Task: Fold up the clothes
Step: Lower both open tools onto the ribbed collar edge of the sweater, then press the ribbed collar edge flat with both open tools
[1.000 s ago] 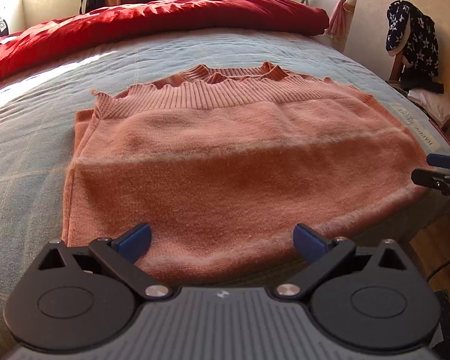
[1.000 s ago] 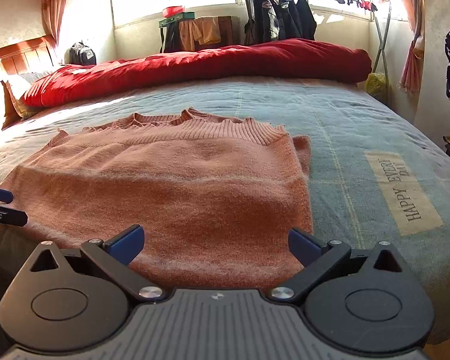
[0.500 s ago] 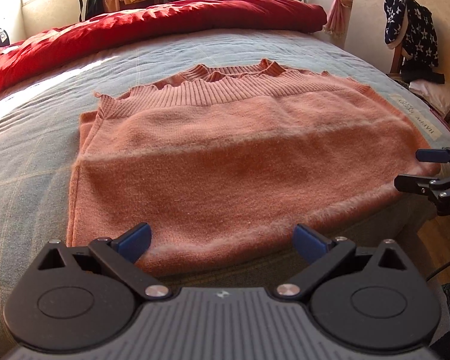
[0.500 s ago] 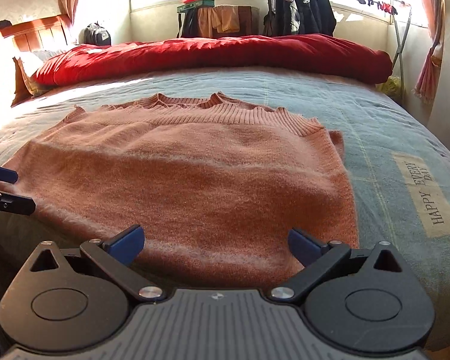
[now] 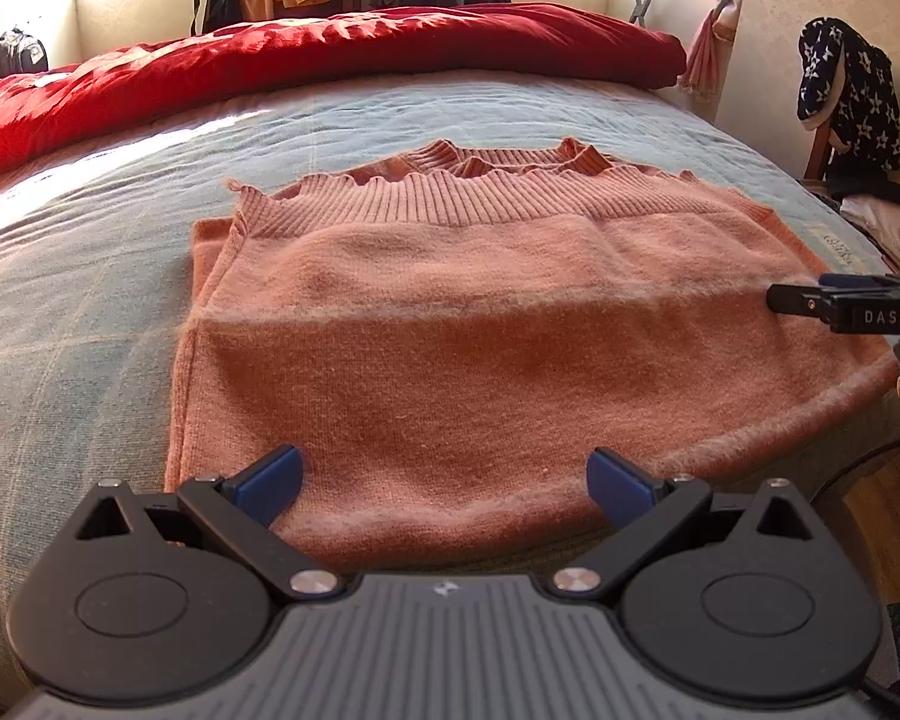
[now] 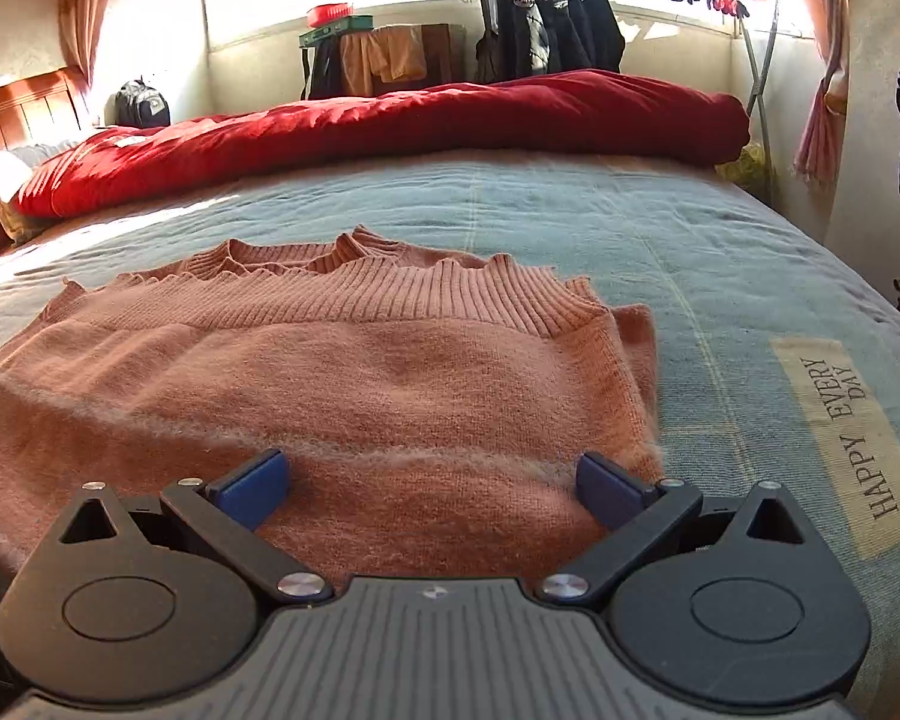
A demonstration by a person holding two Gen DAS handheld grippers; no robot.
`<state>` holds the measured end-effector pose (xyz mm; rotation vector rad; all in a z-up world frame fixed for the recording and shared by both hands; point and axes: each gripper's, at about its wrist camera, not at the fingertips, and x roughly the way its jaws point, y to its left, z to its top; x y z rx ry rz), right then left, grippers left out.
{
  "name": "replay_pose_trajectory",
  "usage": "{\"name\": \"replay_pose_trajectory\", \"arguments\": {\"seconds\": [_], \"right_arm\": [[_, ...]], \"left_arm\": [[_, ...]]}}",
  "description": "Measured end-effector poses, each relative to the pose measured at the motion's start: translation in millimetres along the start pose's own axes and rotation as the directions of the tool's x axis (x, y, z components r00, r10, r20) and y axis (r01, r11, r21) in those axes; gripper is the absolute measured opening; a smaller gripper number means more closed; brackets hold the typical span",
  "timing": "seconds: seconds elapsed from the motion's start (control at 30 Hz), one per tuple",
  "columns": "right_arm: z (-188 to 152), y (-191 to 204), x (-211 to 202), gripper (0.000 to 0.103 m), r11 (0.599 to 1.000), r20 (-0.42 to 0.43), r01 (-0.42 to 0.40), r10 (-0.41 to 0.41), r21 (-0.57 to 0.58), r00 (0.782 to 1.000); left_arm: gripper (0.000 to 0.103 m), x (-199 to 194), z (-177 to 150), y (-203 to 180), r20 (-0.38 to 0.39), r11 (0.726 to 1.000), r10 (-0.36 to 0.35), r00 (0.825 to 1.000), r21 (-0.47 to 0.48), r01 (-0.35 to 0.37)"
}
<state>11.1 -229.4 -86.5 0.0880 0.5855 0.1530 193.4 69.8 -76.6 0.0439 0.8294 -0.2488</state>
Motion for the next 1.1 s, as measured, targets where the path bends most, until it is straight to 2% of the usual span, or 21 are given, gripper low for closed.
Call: {"name": "replay_pose_trajectory", "arguments": {"seconds": [0.1,0.23,0.37,0.43,0.53,0.67,0.87,0.93,1.0,1.1], "right_arm": [[-1,-11,4,0.103,0.999,-0.006,0.002,-0.002,0.047,1.0],[25,-22,19,0.103,0.998,0.037,0.007,-0.009,0.061,0.999],[52,-31,41,0.103,0.998,0.065,0.017,-0.021,0.065,0.998],[58,-38,62,0.103,0.996,0.049,0.004,-0.008,0.087,0.999],[52,-49,93,0.103,0.989,-0.032,0.016,-0.011,0.144,0.999],[37,-54,102,0.103,0.989,-0.023,0.021,-0.018,0.148,1.0],[34,-54,101,0.103,0.988,-0.005,0.013,-0.012,0.152,1.0],[33,-55,101,0.103,0.988,-0.001,0.01,-0.01,0.153,1.0],[33,-55,100,0.103,0.988,0.005,0.006,-0.007,0.157,1.0],[32,-56,100,0.103,0.988,0.011,0.004,-0.006,0.158,1.0]], "left_arm": [[0.101,4,10,2,0.021,1.0,0.002,1.0,-0.029,-0.002],[0.101,8,22,-1,0.065,0.999,-0.019,0.998,-0.039,0.022],[0.101,14,31,-3,0.073,0.999,-0.032,0.997,-0.026,0.034],[0.101,18,34,-2,0.073,0.999,-0.029,0.997,-0.027,0.031],[0.101,24,40,-1,0.072,0.999,-0.026,0.997,-0.028,0.028],[0.101,32,52,2,0.082,0.999,-0.021,0.996,-0.027,0.024],[0.101,51,86,3,0.132,0.993,-0.109,0.985,-0.03,0.114],[0.101,64,93,3,0.115,0.99,-0.133,0.984,-0.041,0.138],[0.101,86,96,6,0.047,0.987,-0.144,0.988,-0.059,0.147],[0.101,103,107,10,-0.009,0.992,-0.122,0.993,-0.046,0.121]]}}
